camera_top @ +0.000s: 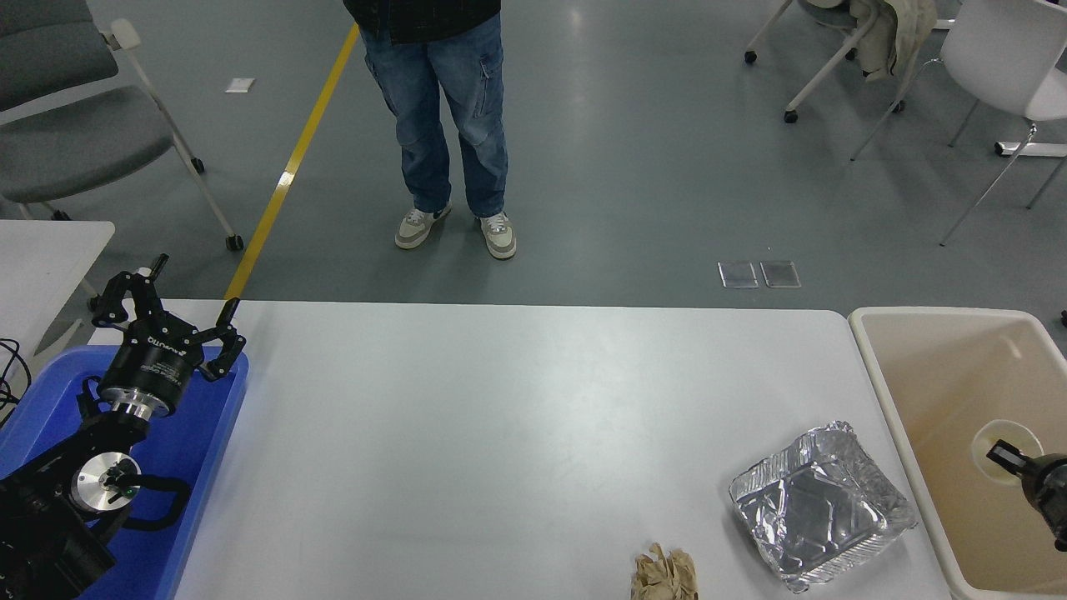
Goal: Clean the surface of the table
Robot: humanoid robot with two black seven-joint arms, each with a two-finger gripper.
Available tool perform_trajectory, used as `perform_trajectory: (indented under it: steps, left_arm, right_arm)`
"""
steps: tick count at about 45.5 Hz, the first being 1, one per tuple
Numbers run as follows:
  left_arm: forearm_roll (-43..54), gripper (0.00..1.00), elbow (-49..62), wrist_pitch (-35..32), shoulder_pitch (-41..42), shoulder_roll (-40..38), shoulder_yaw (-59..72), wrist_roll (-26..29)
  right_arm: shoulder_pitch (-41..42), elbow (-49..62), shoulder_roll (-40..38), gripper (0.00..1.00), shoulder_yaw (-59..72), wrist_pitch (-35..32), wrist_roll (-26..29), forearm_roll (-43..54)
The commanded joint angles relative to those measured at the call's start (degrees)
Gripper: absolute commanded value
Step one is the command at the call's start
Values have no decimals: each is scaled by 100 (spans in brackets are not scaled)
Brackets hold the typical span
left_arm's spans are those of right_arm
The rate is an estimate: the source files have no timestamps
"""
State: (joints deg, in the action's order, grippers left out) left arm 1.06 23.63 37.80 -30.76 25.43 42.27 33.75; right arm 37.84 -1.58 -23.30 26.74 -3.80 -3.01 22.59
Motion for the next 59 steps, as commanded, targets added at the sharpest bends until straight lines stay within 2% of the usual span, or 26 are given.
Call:
perform_trajectory:
  steps: [1, 2, 7, 9, 14, 18, 27, 41, 54, 59]
  left_arm:
    - [0, 100, 1, -1, 0, 6, 0, 0]
    - [0, 100, 1, -1, 0, -3, 0, 0]
    - [0, 100, 1, -1, 0, 6, 0, 0]
    - [0, 100, 1, -1, 0, 6, 0, 0]
    - [0, 100, 1, -1, 0, -3, 0, 0]
    - [0, 100, 1, -1, 0, 6, 0, 0]
    - [0, 100, 1, -1, 0, -3, 0, 0]
    - [0, 100, 1, -1, 0, -3, 0, 0]
    - [0, 100, 1, -1, 0, 6, 0, 0]
    - [0, 100, 1, -1, 0, -3, 0, 0]
  right_arm:
    - [4, -36, 9, 57, -160, 116, -7, 0]
    - [39, -36, 1, 66, -265, 116, -16, 0]
    - [66, -36, -26, 81, -564, 116, -16, 0]
    - [83, -36, -26, 85, -705, 116, -16, 0]
    - [92, -36, -34, 86, -793, 107, -16, 0]
    - [232, -36, -43, 97, -898, 107, -25, 0]
    - [636, -27, -131, 97, -1373, 72, -16, 0]
    - [1665, -80, -852, 98, -2629, 19, -7, 0]
    - [2228, -88, -992, 98, -4580, 54, -25, -26]
    - [2430, -202, -1010, 98, -5459, 37, -34, -368]
